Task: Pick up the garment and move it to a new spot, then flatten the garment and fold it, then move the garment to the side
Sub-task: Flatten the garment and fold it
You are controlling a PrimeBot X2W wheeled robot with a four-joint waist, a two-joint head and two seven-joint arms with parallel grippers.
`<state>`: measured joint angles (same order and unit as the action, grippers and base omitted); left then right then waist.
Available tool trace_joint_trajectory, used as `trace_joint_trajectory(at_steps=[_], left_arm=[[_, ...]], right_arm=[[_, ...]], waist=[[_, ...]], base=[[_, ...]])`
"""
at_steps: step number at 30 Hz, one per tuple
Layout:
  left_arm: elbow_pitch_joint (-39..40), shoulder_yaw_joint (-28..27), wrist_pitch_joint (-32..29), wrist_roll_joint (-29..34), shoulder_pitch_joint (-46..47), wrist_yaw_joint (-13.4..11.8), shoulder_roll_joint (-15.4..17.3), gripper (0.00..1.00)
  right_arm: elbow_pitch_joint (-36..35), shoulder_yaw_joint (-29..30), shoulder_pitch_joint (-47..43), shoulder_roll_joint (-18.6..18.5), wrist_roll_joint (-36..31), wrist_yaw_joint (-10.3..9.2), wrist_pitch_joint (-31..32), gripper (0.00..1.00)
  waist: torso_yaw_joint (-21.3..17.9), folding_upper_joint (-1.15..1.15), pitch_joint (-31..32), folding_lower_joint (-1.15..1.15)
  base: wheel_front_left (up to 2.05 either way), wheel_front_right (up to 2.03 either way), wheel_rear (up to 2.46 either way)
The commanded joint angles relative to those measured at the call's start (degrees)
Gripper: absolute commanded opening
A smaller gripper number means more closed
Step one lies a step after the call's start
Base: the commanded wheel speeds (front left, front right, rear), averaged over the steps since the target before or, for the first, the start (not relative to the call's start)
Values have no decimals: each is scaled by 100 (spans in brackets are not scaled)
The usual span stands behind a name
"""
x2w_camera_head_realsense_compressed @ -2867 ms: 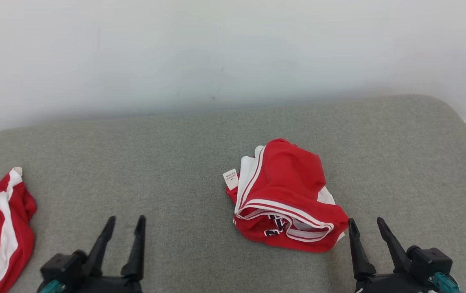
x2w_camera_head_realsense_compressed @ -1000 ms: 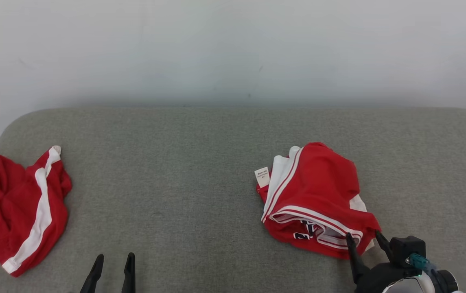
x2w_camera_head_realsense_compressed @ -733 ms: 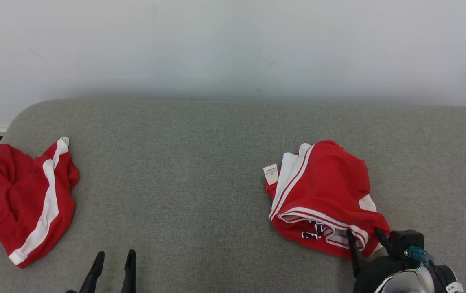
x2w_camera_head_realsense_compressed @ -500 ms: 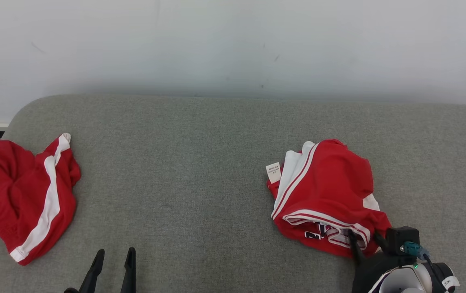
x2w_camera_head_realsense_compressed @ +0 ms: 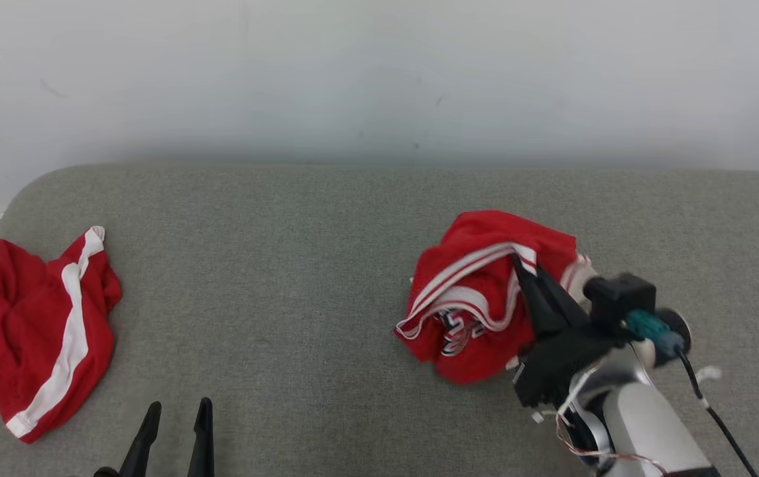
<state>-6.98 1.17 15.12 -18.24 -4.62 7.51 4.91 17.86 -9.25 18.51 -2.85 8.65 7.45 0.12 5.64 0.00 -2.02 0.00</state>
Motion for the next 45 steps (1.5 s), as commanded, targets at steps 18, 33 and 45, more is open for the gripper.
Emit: trace_joint_trajectory(at_steps=[18,33,45], left_arm=[[151,37,5,97,243,-9,-94,100],[185,106,5,72,219,-9,-55,100],[147,228,5,46,310,-9,21,100]], right_arm=[[-728,-2029,3499,-8,1393,6,68,0],[1028,836,2127,-6,255,7,-170,0],[1126,2344,925,-7,-664,6,-279,0]], waist=[[-78,0,-216,0],[-363,0,-363,0],[-575,0,-388,0]], base=[[0,0,0],[0,0,0],[0,0,0]])
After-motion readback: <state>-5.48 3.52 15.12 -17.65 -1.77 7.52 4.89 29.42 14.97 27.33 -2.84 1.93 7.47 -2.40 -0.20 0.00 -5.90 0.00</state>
